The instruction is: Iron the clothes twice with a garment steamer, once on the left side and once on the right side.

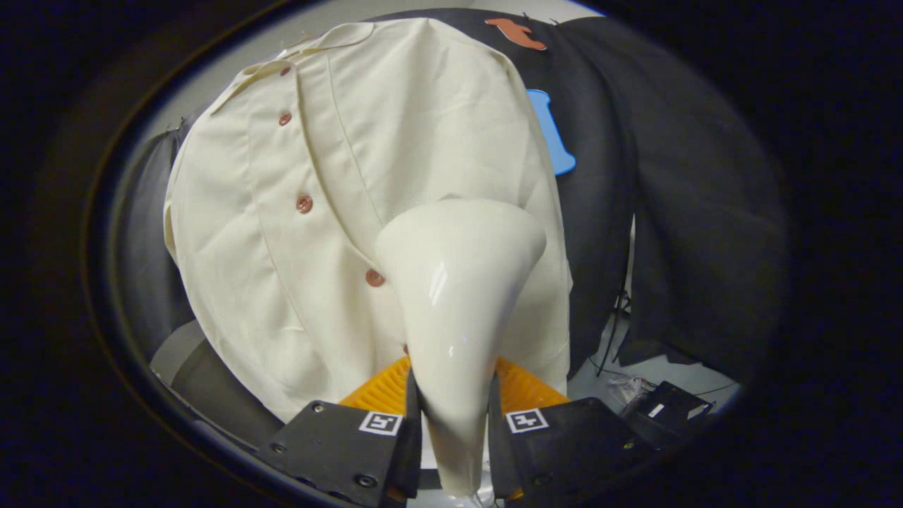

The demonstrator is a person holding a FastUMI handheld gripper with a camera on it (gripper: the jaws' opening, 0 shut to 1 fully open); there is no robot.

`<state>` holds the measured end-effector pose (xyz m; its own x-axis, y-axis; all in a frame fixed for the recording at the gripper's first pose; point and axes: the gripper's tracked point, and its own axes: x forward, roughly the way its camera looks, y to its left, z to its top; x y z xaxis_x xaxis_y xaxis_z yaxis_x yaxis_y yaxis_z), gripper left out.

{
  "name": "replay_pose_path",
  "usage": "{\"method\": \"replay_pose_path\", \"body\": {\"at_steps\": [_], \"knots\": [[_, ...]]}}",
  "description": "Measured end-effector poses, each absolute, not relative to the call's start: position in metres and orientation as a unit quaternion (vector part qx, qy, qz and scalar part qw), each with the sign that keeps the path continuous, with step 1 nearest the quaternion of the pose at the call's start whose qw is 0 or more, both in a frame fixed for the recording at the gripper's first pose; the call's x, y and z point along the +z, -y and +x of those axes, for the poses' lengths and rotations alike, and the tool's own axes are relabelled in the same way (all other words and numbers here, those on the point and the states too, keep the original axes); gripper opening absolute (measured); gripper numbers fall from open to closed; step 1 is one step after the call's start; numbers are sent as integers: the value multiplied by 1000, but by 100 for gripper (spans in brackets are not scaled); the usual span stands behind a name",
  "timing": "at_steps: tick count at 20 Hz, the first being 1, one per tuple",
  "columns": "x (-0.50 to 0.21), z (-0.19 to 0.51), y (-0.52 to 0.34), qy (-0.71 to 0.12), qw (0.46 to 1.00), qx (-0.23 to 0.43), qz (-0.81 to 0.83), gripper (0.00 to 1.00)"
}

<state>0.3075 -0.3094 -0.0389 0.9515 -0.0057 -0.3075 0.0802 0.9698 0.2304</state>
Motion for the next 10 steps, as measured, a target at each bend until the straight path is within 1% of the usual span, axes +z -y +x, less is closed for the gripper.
{"method": "replay_pose_path", "body": {"at_steps": [4, 7, 10], "knots": [[-93, 289, 310, -208, 972, -22, 109, 39], [-119, 283, 315, -213, 968, -41, 130, 39], [-155, 264, 307, -262, 958, -30, 107, 39]]}}
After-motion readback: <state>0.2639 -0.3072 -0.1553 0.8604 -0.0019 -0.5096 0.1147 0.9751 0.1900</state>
